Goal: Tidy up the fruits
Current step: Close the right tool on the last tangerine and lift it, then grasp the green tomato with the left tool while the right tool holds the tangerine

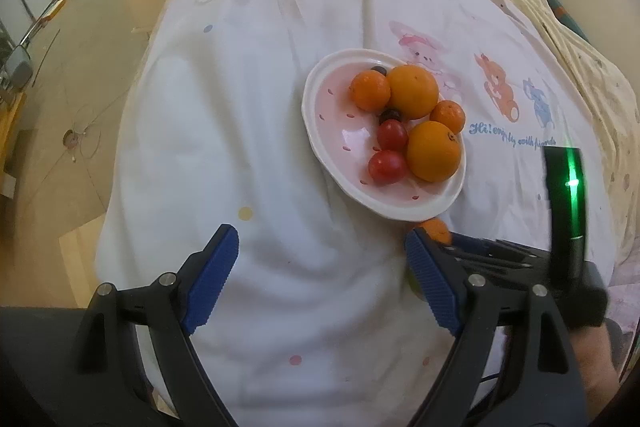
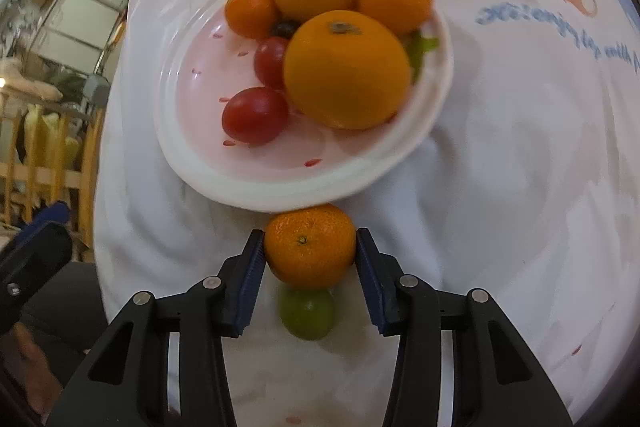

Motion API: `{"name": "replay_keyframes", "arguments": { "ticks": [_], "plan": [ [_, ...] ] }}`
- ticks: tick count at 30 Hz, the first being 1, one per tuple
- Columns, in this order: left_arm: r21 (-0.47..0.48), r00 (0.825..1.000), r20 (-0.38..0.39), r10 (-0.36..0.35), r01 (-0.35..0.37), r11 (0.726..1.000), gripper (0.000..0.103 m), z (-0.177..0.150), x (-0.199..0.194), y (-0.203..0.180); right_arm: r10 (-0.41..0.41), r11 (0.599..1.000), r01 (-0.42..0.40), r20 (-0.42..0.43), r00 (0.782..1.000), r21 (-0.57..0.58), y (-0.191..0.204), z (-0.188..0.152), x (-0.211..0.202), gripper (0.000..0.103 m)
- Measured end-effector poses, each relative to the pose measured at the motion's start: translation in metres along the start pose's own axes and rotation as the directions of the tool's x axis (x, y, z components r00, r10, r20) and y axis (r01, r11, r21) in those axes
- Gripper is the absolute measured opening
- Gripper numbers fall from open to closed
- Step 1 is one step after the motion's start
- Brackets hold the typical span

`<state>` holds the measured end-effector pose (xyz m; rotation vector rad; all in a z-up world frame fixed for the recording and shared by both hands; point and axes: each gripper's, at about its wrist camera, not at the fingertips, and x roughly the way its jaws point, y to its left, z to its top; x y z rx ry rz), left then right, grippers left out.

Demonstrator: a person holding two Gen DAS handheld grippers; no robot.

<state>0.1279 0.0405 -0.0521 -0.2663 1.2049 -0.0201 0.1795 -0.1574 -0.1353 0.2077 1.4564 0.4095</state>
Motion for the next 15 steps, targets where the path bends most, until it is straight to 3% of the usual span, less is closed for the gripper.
{"name": "replay_keyframes", "arguments": {
  "ticks": [9,11,15],
  "plan": [
    [0.019,0.994,-0.100,-0.038,0.040,0.999,0.083,-0.011,0.029,-0.032,0.033,0.986,-0.058,0.156,0.987,0.154,-0.058,-0.014,-0.067,0.047],
    [0.026,0.988,-0.144,-0.060,0.064,0.998,0.083,-0.017,0.041,-0.045,0.035,0.983,-0.067,0.181,0.983,0.170,-0.066,-0.018,-0.075,0.047],
    [0.065,0.966,-0.246,-0.074,0.092,0.994,0.072,-0.027,0.067,-0.071,0.043,0.976,-0.086,0.209,0.977,0.201,-0.082,-0.025,-0.087,0.047]
  ]
}}
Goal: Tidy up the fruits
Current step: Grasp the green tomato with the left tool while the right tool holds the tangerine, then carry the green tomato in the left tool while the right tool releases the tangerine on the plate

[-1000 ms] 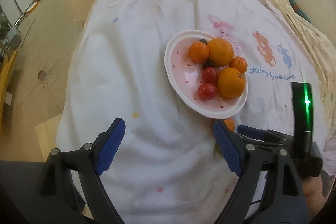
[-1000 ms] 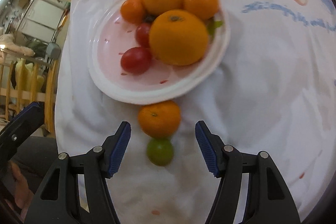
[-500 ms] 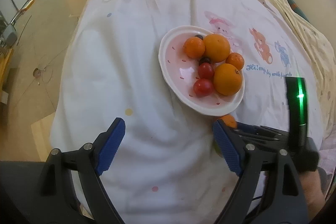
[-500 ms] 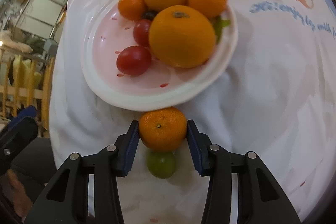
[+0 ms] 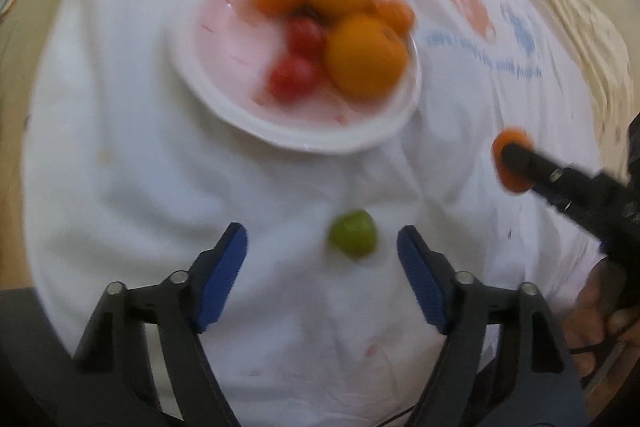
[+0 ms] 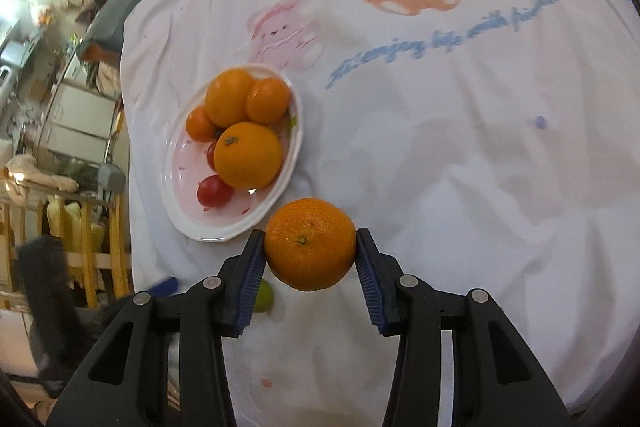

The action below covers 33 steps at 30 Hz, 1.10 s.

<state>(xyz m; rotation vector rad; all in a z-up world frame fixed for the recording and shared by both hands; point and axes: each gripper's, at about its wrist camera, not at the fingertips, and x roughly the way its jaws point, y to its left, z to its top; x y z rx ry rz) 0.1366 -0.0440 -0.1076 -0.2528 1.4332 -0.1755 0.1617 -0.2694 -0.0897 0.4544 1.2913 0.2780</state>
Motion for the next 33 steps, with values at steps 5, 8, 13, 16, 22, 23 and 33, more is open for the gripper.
{"name": "replay_keyframes", "arguments": {
  "ticks": [5,8,13,16,22,23,33],
  "plan": [
    [0.027,0.998,-0.060,0.031,-0.029,0.999,0.069,0.001,0.026,-0.019,0.010,1.000,-0.010,0.012,1.000,0.017,-0.009,-0.001,-0.009,0.047],
    [0.074,0.996,-0.035,0.086,-0.083,0.994,0.067,0.002,0.033,-0.029,0.010,1.000,-0.011,0.016,1.000,0.022,-0.014,-0.004,-0.012,0.047],
    [0.125,0.989,-0.009,0.145,-0.143,0.982,0.039,0.003,0.038,-0.038,0.019,0.999,-0.020,0.020,1.000,0.031,-0.014,-0.002,-0.013,0.047],
    [0.139,0.992,-0.012,0.125,-0.123,0.983,0.027,0.002,0.035,-0.041,0.027,0.999,-0.027,0.012,1.000,0.034,-0.012,-0.002,-0.011,0.047],
    [0.136,0.995,-0.004,0.096,-0.094,0.986,0.025,-0.003,0.026,-0.041,0.017,0.999,-0.017,0.007,1.000,0.034,-0.008,-0.002,-0.009,0.047],
    [0.134,0.996,-0.001,0.088,-0.087,0.987,0.024,-0.003,0.023,-0.040,0.015,0.999,-0.015,0.007,1.000,0.033,-0.007,-0.002,-0.009,0.047],
    [0.060,0.990,0.130,0.047,-0.055,0.997,0.024,0.002,-0.034,0.000,0.027,1.000,-0.027,0.015,1.000,-0.012,0.019,0.002,-0.004,0.047]
  ]
}}
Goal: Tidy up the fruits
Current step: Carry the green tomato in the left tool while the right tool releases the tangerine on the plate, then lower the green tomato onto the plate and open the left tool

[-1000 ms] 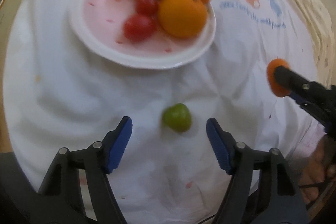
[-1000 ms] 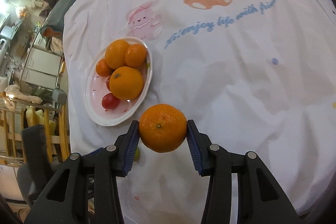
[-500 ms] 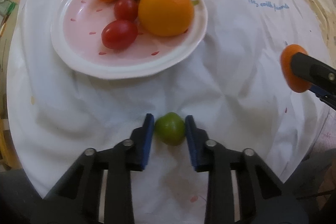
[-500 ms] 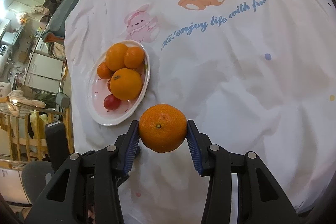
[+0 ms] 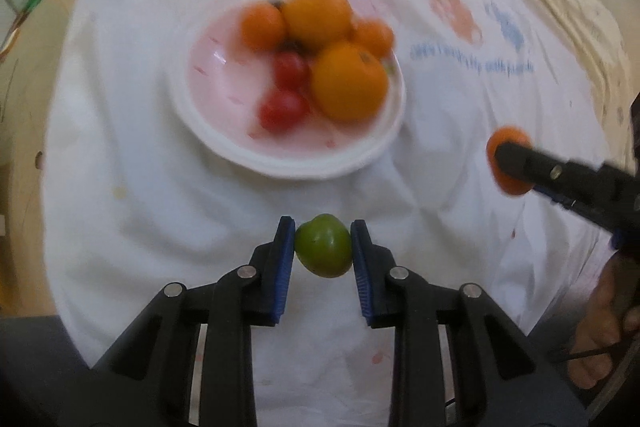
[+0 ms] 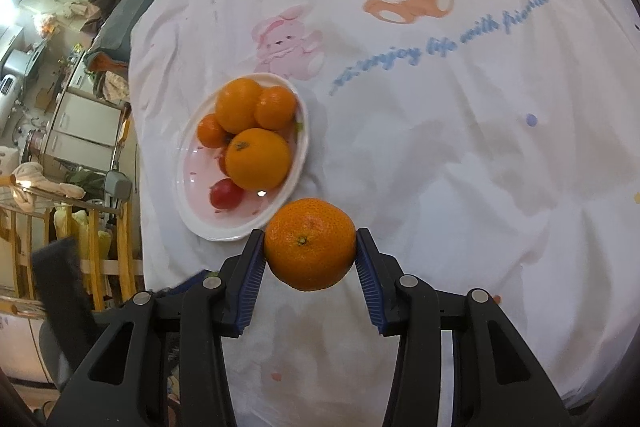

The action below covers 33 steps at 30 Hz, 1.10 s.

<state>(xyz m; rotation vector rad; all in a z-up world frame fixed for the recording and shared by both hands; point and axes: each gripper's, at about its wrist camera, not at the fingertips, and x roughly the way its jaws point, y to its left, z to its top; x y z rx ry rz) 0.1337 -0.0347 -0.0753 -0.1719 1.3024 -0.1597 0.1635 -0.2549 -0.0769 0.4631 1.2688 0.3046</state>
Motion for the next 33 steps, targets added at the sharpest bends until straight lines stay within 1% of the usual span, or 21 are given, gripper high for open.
{"name": "replay_keyframes", "arguments": {
  "ticks": [3,7,11,13,15,17,20,24,25,27,28,33],
  "plan": [
    [-0.049,0.997,0.076,0.029,-0.026,0.998,0.024,0.008,-0.021,0.022,0.034,0.999,-0.034,0.004,0.999,-0.037,0.021,0.007,0.005,0.047],
    [-0.115,0.990,0.130,0.060,-0.045,0.992,0.024,0.018,-0.035,0.049,0.065,0.993,-0.067,-0.025,0.998,-0.102,0.058,0.019,0.023,0.047],
    [-0.151,0.985,0.143,0.092,-0.070,0.986,0.025,0.019,-0.040,0.066,0.053,0.980,-0.067,-0.084,0.995,-0.185,0.095,0.030,0.055,0.047],
    [-0.164,0.987,0.136,0.085,-0.062,0.984,0.025,0.019,-0.041,0.072,0.035,0.974,-0.060,-0.116,0.993,-0.219,0.110,0.037,0.078,0.047],
    [-0.177,0.987,0.136,0.088,-0.063,0.982,0.025,0.017,-0.043,0.081,0.020,0.972,-0.052,-0.141,0.990,-0.231,0.120,0.044,0.101,0.047],
    [-0.187,0.987,0.134,0.090,-0.064,0.980,0.025,0.018,-0.039,0.080,0.010,0.972,-0.046,-0.156,0.988,-0.232,0.125,0.050,0.117,0.047],
    [-0.196,0.988,0.127,0.089,-0.063,0.979,0.025,0.018,-0.039,0.087,-0.006,0.973,-0.032,-0.162,0.987,-0.228,0.129,0.055,0.130,0.048],
    [-0.207,0.990,0.117,0.083,-0.058,0.977,0.025,0.019,-0.036,0.089,0.000,0.974,-0.035,-0.153,0.988,-0.225,0.129,0.054,0.129,0.051],
    [-0.207,0.990,0.116,0.084,-0.058,0.977,0.025,0.019,-0.036,0.089,0.004,0.973,-0.038,-0.146,0.989,-0.228,0.128,0.053,0.126,0.055],
    [-0.202,0.990,0.116,0.081,-0.057,0.978,0.025,0.019,-0.035,0.088,0.024,0.971,-0.054,-0.133,0.991,-0.231,0.126,0.051,0.117,0.058],
    [-0.196,0.990,0.117,0.082,-0.058,0.979,0.025,0.019,-0.035,0.086,0.016,0.972,-0.044,-0.122,0.992,-0.232,0.125,0.051,0.112,0.061],
    [-0.188,0.991,0.110,0.078,-0.056,0.981,0.025,0.020,-0.030,0.078,0.010,0.975,-0.027,-0.080,0.997,-0.219,0.105,0.042,0.071,0.061]
  ]
}}
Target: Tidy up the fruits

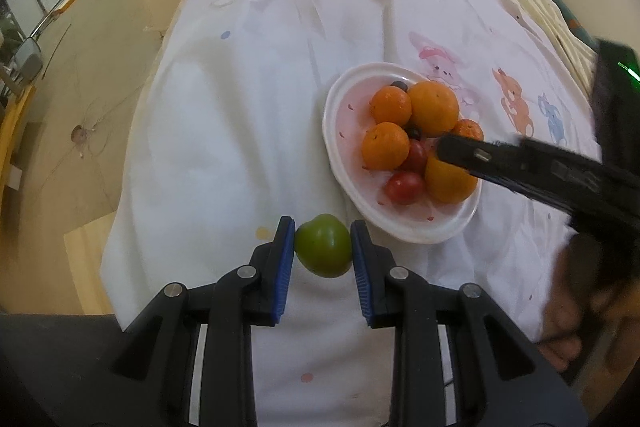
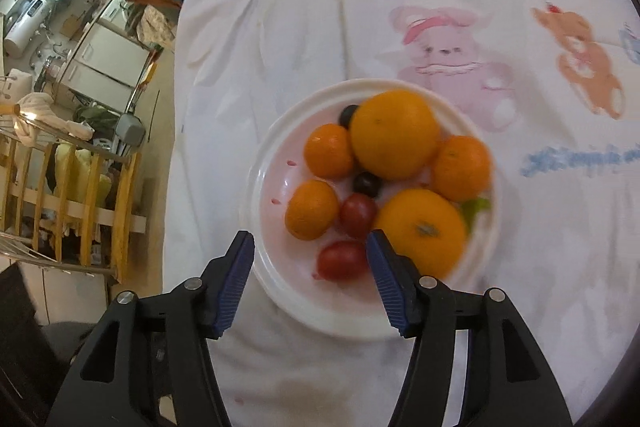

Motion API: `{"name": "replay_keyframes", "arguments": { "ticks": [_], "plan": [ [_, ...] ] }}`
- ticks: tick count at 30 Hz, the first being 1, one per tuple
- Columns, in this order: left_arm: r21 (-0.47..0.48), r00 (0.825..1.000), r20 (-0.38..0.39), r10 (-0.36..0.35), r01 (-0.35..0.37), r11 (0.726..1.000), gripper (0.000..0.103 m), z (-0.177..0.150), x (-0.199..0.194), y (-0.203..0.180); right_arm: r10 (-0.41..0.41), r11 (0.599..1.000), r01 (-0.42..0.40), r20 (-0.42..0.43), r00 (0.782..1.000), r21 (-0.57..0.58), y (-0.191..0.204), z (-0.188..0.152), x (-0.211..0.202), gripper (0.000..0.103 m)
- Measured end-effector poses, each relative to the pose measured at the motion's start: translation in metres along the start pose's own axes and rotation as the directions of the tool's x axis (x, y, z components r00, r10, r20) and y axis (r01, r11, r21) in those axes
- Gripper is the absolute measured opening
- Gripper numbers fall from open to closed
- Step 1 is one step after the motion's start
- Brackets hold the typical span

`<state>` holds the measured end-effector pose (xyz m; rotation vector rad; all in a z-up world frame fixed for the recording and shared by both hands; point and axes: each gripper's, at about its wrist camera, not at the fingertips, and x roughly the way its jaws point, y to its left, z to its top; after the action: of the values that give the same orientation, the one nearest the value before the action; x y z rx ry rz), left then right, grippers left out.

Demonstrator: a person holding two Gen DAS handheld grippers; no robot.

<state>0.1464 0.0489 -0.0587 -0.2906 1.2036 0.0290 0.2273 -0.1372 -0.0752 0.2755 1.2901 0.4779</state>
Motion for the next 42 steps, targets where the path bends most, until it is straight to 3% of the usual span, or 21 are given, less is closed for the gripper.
{"name": "replay_keyframes", "arguments": {
  "ticks": [9,14,23,35,36,39,42],
  "plan": [
    [0.053,0.999,-0.025,-0.026,0.027,0.998,0.025,-0.003,0.014,-0.034,-0.034,0.984,0.020,0.073,0.997,0.175,-0.063,-0.050,-0.057,0.070],
    [0.126,0.998,-0.047,-0.039,0.045,0.991,0.025,0.002,0.026,-0.065,-0.027,0.968,0.001,0.100,0.995,0.251,-0.092,-0.071,-0.064,0.074],
    [0.148,0.996,-0.086,-0.014,0.027,0.989,0.025,0.013,0.063,-0.093,0.024,0.944,-0.065,0.129,0.991,0.325,-0.123,-0.070,-0.069,0.075],
    [0.174,0.991,-0.113,0.067,-0.047,0.984,0.026,0.009,0.082,-0.101,0.037,0.952,-0.072,0.122,0.992,0.298,-0.119,-0.067,-0.067,0.074],
    [0.177,0.991,-0.112,0.070,-0.050,0.983,0.030,0.009,0.082,-0.101,0.036,0.952,-0.071,0.123,0.992,0.298,-0.119,-0.067,-0.067,0.075],
    [0.195,0.991,-0.087,0.106,-0.088,0.977,0.063,0.007,0.075,-0.102,0.033,0.954,-0.068,0.123,0.992,0.293,-0.118,-0.067,-0.067,0.075],
    [0.197,0.994,-0.045,0.102,-0.091,0.976,0.069,0.006,0.060,-0.097,0.028,0.955,-0.063,0.126,0.992,0.289,-0.117,-0.067,-0.067,0.075]
  ]
}}
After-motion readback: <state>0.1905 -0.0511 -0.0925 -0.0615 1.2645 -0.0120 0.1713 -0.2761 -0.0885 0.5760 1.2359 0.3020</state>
